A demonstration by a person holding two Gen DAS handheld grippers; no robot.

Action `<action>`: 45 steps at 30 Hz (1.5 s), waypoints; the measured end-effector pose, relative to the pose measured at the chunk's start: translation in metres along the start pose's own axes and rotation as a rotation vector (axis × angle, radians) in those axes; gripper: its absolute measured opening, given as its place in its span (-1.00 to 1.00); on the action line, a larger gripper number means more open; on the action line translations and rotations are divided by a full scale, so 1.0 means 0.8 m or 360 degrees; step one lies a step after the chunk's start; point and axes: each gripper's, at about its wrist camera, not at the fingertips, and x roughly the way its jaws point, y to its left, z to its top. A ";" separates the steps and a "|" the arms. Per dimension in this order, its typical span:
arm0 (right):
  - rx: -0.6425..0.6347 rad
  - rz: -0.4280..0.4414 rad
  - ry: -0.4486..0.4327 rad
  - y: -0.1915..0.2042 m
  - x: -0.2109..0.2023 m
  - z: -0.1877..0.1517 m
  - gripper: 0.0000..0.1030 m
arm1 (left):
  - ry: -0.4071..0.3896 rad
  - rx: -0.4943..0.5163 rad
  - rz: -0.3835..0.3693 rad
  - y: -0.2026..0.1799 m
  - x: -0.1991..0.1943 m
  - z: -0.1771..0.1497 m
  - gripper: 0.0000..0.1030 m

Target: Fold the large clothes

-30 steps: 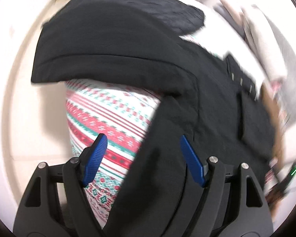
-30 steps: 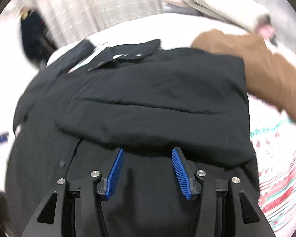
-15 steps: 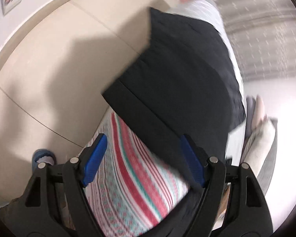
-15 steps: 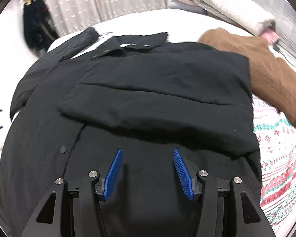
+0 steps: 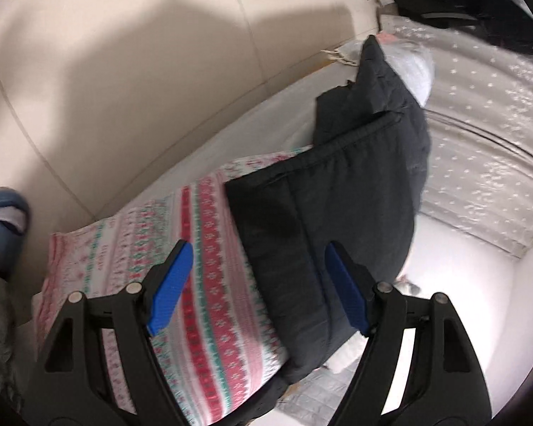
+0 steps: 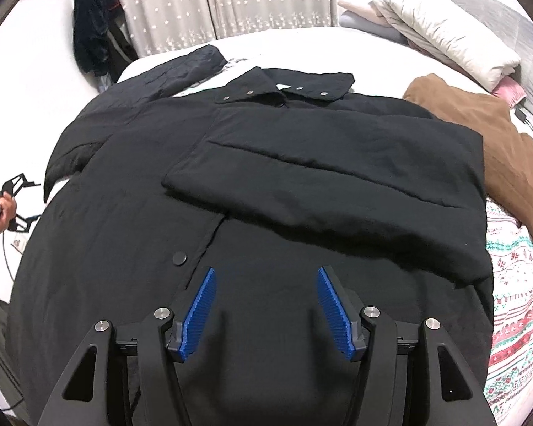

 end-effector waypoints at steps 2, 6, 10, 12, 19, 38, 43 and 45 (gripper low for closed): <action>0.0001 0.0004 0.0010 0.000 0.002 -0.002 0.16 | -0.0031 -0.0007 -0.0043 -0.004 0.002 0.003 0.49; -0.0004 -0.0036 0.0013 0.000 0.004 -0.004 0.16 | 0.0000 -0.0074 0.0010 0.002 0.013 0.005 0.49; -0.0003 -0.0038 0.0028 0.000 0.007 -0.006 0.16 | -0.0055 -0.0090 0.0017 0.002 0.016 0.004 0.49; -0.0012 -0.0028 0.0018 0.002 0.006 -0.006 0.16 | -0.0073 -0.0057 0.0018 -0.007 0.019 0.002 0.49; -0.0026 -0.0059 -0.0027 0.002 0.001 -0.008 0.16 | -0.0129 0.0000 0.0019 -0.009 0.016 -0.004 -0.20; 0.0165 -0.0021 -0.0126 -0.033 -0.021 -0.005 0.16 | -0.0477 0.0629 -0.0381 -0.112 -0.088 -0.069 -0.87; 0.0233 -0.0115 -0.0057 -0.049 -0.011 -0.007 0.16 | -0.0575 0.1022 -0.0492 -0.158 -0.118 -0.124 -0.87; 0.0310 -0.0110 -0.0048 -0.061 -0.010 -0.009 0.16 | -0.0625 0.1135 -0.0513 -0.167 -0.129 -0.142 -0.87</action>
